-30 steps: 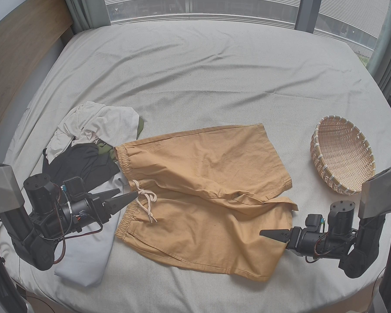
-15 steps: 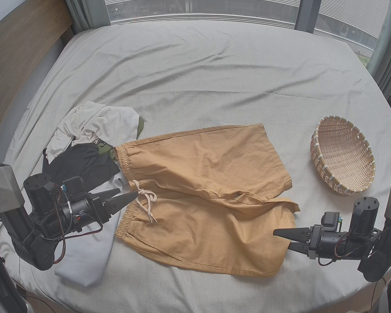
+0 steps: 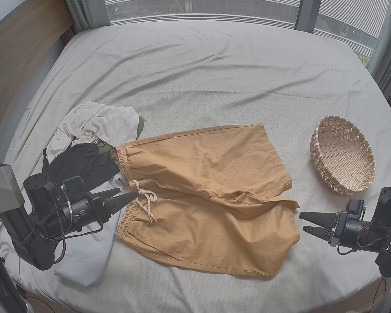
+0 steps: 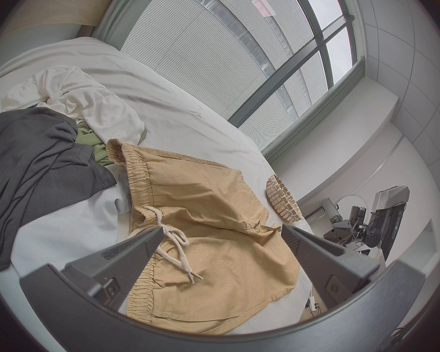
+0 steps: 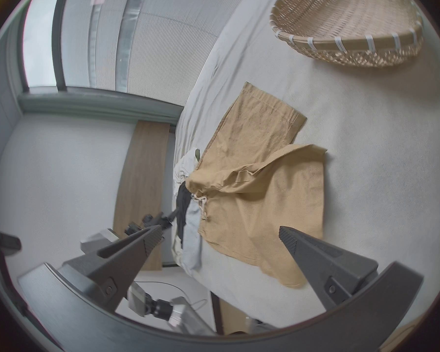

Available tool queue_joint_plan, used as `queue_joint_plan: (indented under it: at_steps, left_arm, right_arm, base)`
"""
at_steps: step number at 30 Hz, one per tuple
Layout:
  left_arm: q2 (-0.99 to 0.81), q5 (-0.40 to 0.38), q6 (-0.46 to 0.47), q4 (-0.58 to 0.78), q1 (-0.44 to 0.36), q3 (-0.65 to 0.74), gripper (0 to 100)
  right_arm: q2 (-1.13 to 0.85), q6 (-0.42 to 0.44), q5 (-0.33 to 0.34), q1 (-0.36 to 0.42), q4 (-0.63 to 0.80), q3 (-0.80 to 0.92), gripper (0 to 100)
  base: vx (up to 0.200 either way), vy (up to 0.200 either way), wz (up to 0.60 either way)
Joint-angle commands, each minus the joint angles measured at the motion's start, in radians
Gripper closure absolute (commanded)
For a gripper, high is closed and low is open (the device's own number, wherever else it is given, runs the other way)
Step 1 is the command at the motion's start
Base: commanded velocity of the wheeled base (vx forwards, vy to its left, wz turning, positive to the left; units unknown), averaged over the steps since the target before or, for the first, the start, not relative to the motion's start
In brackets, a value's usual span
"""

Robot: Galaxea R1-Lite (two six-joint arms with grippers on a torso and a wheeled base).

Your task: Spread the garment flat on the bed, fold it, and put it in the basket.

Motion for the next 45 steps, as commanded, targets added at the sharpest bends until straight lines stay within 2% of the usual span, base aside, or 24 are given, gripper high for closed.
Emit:
queue_joint_plan:
  at_steps: [1,2,4,7,11,18,22,30,40,45]
  left_arm:
    - [-0.005,0.000,0.000,-0.002,0.001,0.000,0]
    - [-0.005,0.000,0.000,-0.002,0.001,0.000,0]
    - [-0.009,0.000,0.000,-0.002,0.001,0.000,0]
    - [-0.009,0.000,0.000,-0.002,0.001,0.000,0]
    - [-0.007,0.000,0.000,-0.002,0.003,0.000,0]
    - [-0.009,0.000,0.000,-0.002,0.001,0.001,0]
    - [-0.009,0.000,0.000,-0.002,0.003,0.001,0]
    - [-0.007,0.000,0.000,-0.002,0.003,0.000,0]
    - [-0.005,0.000,0.000,-0.002,0.004,0.000,0]
    - [-0.005,0.000,0.000,-0.002,0.012,0.000,0]
  right_arm:
    - [0.232,-0.202,-0.092,0.004,0.009,0.015,0]
    - [0.232,-0.202,-0.092,0.004,0.009,0.015,0]
    - [0.316,-0.265,-0.138,0.003,-0.028,-0.002,0]
    - [0.416,-0.278,-0.177,0.007,-0.097,-0.028,0]
    - [0.436,-0.278,-0.174,0.021,-0.089,-0.068,0]
    - [0.433,-0.267,-0.173,0.107,-0.088,-0.148,0]
    - [0.431,-0.218,-0.173,0.155,-0.086,-0.174,0]
    - [0.422,-0.199,-0.159,0.216,-0.083,-0.090,0]
    - [0.405,-0.199,-0.159,0.250,-0.074,0.018,0]
    - [0.299,-0.201,-0.157,0.281,0.078,0.018,0]
  base:
    - [0.000,0.000,0.00]
    - [0.000,0.000,0.00]
    - [0.000,0.000,0.00]
    - [0.000,0.000,0.00]
    - [0.000,0.000,0.00]
    - [0.000,0.000,0.00]
    - [0.000,0.000,0.00]
    - [0.000,0.000,0.00]
    - [0.000,0.000,0.00]
    - [0.000,0.000,0.00]
